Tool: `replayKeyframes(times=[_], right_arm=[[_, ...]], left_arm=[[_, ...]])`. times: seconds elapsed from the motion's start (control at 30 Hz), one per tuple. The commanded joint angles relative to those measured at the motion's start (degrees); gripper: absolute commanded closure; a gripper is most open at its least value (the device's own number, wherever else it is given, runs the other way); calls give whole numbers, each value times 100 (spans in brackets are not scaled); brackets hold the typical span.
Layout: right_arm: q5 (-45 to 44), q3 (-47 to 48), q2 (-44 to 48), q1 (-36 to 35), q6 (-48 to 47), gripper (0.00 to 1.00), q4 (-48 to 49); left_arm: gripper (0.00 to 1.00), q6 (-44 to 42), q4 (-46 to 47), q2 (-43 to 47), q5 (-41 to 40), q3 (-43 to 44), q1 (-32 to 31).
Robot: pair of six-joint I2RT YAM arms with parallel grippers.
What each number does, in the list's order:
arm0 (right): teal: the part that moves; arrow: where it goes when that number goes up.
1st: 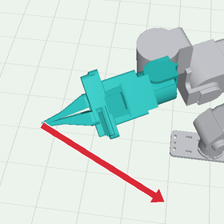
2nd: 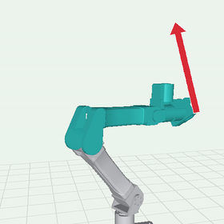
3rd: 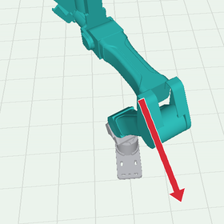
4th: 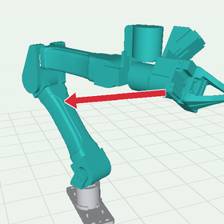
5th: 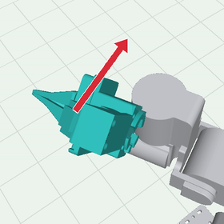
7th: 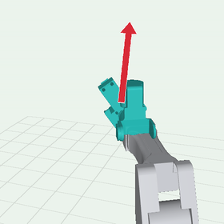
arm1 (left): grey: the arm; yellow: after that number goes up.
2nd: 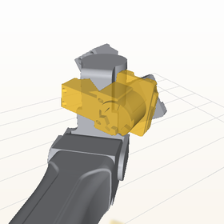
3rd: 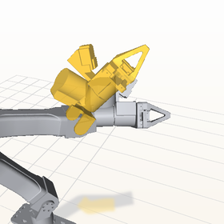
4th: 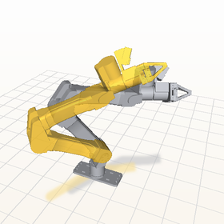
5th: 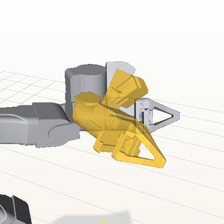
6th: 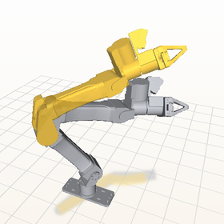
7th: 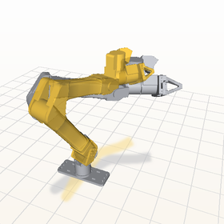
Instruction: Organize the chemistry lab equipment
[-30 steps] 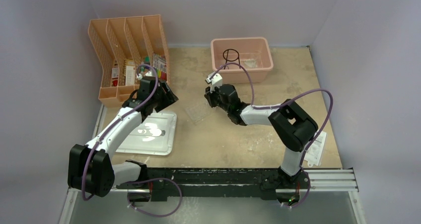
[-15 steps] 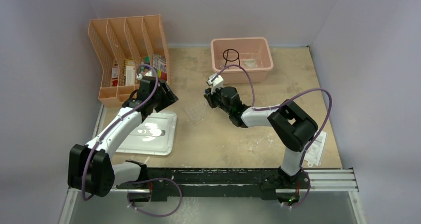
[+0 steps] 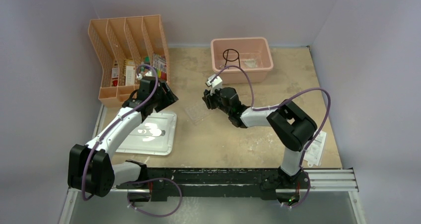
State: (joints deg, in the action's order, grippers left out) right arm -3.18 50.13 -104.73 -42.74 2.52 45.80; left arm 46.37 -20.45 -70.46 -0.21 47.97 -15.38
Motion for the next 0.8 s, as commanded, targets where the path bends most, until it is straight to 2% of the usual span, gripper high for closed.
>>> replayKeyframes(times=[0.0,0.37,0.57,0.77], right_arm=[[77,116,244,-22,32,57,58],[17,730,600,-24,640,32,-1234],[-338,1140,352,19,1048,29,-1799],[-201,1595,-27,139,1212,29,-2245]], left_arm=[[44,-26,208,41,-41,4,52],[44,-23,208,74,-50,18,52],[44,-29,146,147,-168,19,57],[44,-40,61,252,-315,40,52]])
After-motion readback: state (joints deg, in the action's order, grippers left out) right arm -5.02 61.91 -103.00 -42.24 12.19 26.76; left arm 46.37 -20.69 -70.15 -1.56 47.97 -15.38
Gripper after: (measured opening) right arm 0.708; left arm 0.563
